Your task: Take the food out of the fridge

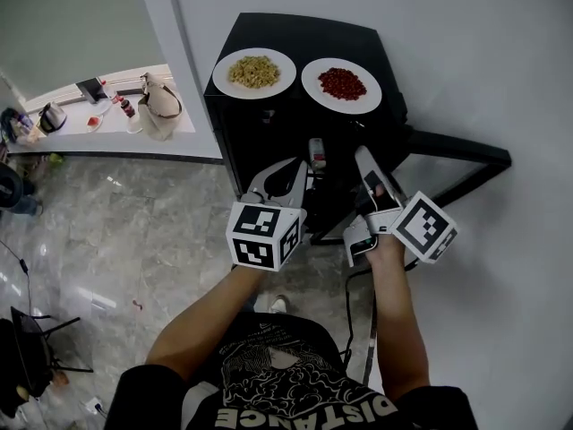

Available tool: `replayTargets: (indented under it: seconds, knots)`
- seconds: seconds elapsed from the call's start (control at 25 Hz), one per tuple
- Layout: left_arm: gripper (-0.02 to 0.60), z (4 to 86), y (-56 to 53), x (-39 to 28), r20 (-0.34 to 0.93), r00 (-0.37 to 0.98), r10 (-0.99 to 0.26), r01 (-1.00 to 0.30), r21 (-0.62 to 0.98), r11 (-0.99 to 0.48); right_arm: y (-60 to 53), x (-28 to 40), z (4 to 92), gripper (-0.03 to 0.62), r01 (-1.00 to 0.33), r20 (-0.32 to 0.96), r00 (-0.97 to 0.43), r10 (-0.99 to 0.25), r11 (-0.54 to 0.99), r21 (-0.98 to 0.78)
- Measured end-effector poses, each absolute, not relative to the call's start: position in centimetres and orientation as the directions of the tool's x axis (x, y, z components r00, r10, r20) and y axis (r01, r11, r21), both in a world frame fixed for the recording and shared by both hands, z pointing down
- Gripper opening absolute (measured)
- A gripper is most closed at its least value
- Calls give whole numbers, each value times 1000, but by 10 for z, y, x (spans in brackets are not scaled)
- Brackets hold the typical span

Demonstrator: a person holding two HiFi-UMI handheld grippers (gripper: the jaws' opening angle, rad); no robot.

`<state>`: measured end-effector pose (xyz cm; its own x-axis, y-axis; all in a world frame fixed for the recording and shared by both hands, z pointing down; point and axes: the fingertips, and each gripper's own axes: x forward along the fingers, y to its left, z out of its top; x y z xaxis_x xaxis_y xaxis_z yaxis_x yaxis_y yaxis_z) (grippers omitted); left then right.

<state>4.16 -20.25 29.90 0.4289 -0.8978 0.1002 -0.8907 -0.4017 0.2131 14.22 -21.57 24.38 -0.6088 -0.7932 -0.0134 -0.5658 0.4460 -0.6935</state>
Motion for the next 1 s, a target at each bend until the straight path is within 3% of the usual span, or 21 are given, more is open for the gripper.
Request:
replayTargets:
  seconds: [0.16,0.52,1.0]
  knots:
    - [3,301,-196,47,112,432,-895,-895,180,-409,-205,131,268,68,-724,102,-593,-799,474,-501]
    - [2,313,-184,54,145,432,-890,-900,130,-415,-188,104,311,21,-833,249,-553,-795,526,-171]
    - [2,319,-178,51,151,427,-891,-902,130,-410,-183,96,324,21,-831,277,-554,-785,540,-132]
